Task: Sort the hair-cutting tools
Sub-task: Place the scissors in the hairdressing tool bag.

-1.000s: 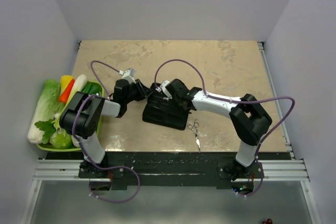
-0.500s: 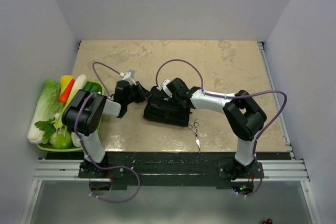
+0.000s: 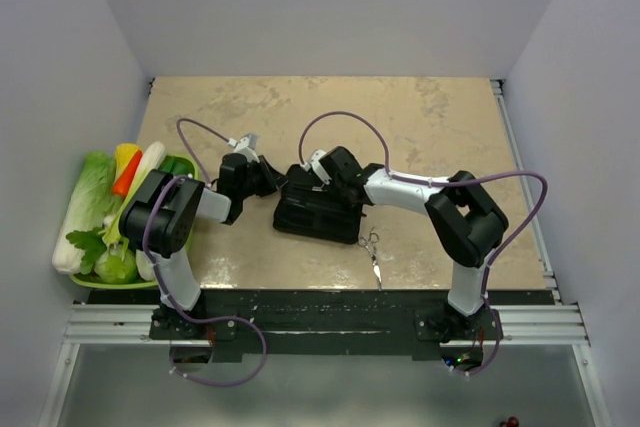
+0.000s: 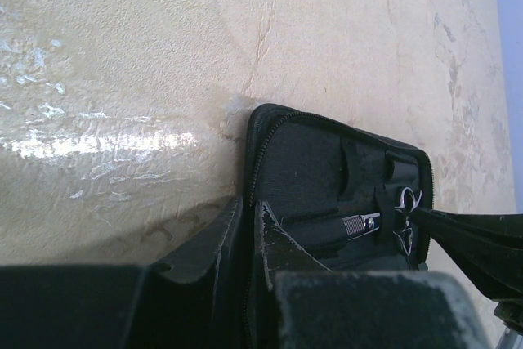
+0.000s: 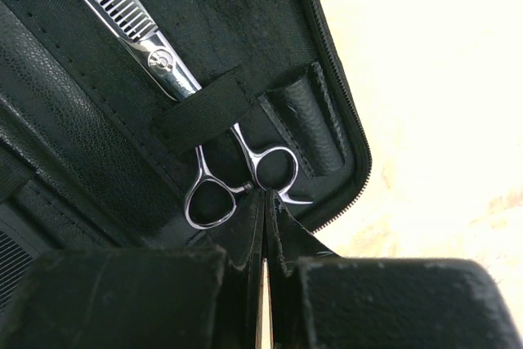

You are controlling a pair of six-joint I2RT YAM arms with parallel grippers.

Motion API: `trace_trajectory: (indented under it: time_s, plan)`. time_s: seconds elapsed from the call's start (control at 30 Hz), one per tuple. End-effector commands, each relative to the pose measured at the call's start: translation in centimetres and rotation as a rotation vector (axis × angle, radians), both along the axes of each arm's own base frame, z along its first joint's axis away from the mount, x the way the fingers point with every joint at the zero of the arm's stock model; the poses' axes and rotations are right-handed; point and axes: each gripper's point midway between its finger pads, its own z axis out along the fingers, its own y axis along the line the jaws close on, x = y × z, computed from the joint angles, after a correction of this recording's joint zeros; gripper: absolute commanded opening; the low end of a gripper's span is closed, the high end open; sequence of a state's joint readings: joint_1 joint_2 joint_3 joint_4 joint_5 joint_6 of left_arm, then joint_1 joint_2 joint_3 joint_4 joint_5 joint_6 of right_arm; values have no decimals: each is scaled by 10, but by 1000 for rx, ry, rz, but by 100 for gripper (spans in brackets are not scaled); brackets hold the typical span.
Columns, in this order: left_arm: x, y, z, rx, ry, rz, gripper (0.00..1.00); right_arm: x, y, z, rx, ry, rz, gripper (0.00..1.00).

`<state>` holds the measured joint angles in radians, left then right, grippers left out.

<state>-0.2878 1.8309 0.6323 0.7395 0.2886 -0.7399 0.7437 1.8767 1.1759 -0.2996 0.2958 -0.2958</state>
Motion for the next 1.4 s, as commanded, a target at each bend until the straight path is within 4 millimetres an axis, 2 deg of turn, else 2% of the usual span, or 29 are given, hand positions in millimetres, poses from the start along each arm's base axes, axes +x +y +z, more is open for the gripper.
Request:
trace_trajectory:
  time_s: [0.0, 0.23, 0.7, 0.83, 0.87, 0.93, 0.97, 1.0, 1.07, 1.1, 1.17, 1.2, 1.27, 1.3, 1.37]
  plan:
    - [9, -19, 29, -63, -88, -68, 13, -15, 18, -11, 88, 113, 52, 0]
    - [9, -19, 28, -62, -86, -68, 13, -22, 35, -16, 133, 187, 91, 0]
    - [9, -19, 29, -63, -85, -69, 13, -18, 65, 4, 258, 186, 134, 0]
    - [10, -19, 29, -59, -88, -66, 13, -12, 49, 20, 200, 126, 89, 0]
    - [10, -18, 30, -60, -87, -64, 13, -9, 44, 33, 193, 88, 74, 0]
    - [10, -18, 30, -58, -90, -62, 12, -3, 26, 47, 140, 33, 13, 0]
    - [10, -18, 29, -58, -86, -61, 12, -2, 21, 65, 147, -8, -5, 0]
    - [10, -18, 29, -60, -86, -61, 11, 1, 8, 74, 109, -51, -49, 0]
    - [9, -18, 29, -60, -86, -61, 10, -1, -2, 92, 101, -106, -94, 0]
    - [9, -17, 29, -58, -87, -58, 9, -3, -14, 112, 95, -156, -133, 0]
    - [9, -16, 29, -55, -88, -50, 7, -12, -19, 127, 126, -176, -172, 0]
    - [10, -14, 29, -53, -86, -39, 7, -22, -23, 143, 182, -181, -209, 0]
    - [9, -14, 27, -53, -78, -34, 4, -47, -10, 144, 267, -108, -178, 0]
    - [7, -14, 25, -55, -73, -31, 3, -60, -4, 152, 344, -86, -189, 0]
    - [4, -13, 24, -81, -54, -16, 0, -96, 23, 149, 403, -18, -97, 0]
